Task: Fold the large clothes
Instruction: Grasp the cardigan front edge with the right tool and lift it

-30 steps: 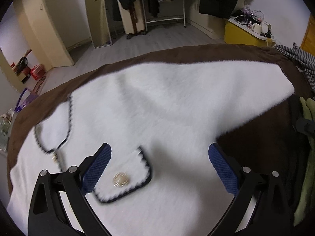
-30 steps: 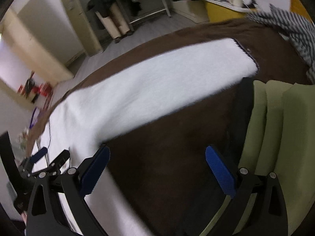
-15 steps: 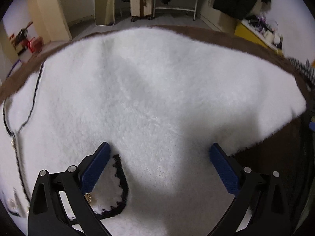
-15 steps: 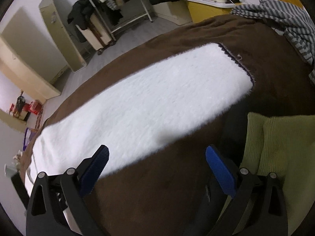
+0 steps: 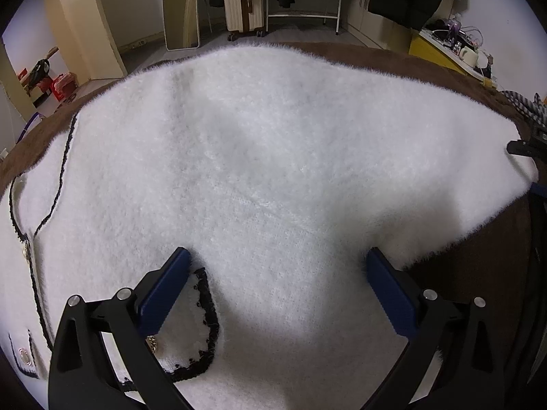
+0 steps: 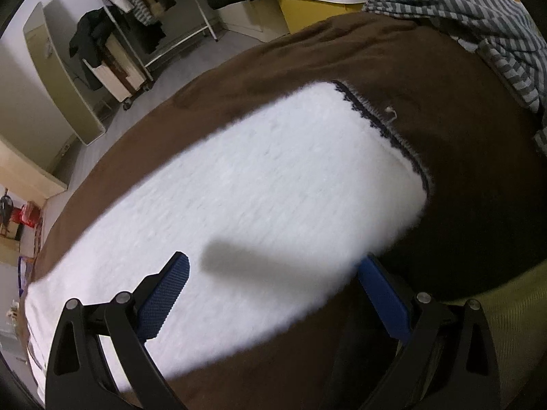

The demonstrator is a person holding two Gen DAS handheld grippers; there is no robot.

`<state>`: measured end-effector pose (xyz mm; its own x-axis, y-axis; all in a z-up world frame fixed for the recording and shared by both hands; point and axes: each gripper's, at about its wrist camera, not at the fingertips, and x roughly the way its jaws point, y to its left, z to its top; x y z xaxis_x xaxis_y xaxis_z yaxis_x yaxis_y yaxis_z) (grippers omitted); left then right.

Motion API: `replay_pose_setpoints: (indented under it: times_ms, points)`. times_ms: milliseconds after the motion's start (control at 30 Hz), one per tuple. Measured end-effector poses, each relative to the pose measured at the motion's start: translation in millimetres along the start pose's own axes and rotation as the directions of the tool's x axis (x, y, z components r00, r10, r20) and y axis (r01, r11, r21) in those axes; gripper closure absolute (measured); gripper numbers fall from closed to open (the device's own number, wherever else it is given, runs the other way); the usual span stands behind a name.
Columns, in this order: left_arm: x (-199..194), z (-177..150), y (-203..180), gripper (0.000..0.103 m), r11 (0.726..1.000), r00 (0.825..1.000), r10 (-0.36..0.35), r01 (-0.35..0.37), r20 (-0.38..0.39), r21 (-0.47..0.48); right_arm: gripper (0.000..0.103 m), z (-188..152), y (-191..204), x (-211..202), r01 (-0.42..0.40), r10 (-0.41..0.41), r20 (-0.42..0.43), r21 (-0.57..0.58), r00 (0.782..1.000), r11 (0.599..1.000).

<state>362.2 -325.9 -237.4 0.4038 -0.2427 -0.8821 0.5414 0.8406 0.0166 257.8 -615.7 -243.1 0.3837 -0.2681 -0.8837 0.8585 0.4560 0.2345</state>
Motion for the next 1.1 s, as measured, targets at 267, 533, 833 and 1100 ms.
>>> replay_pose_setpoints:
  times_ms: [267, 533, 833, 1100]
  points:
    - [1, 1, -3, 0.005, 1.000, 1.000, 0.011, -0.011, 0.001, 0.013, 0.015, 13, -8, 11, 0.014, -0.015, 0.041, 0.017, 0.999, 1.000]
    - [2, -1, -7, 0.005, 1.000, 1.000, 0.018, -0.018, 0.006, 0.012, 0.088, 12, -12, 7, -0.056, 0.055, 0.085, 0.010, 0.995, 0.998]
    - [2, 0, -9, 0.005, 0.999, 1.000, 0.029, -0.029, -0.001, 0.015, 0.089, 22, 13, -29, -0.110, 0.120, 0.142, -0.076, 0.983, 0.991]
    - [0, 5, -14, 0.005, 0.999, 0.999, 0.046, -0.046, -0.006, 0.010, 0.089, 10, 54, -101, -0.150, 0.198, 0.217, -0.222, 0.956, 0.963]
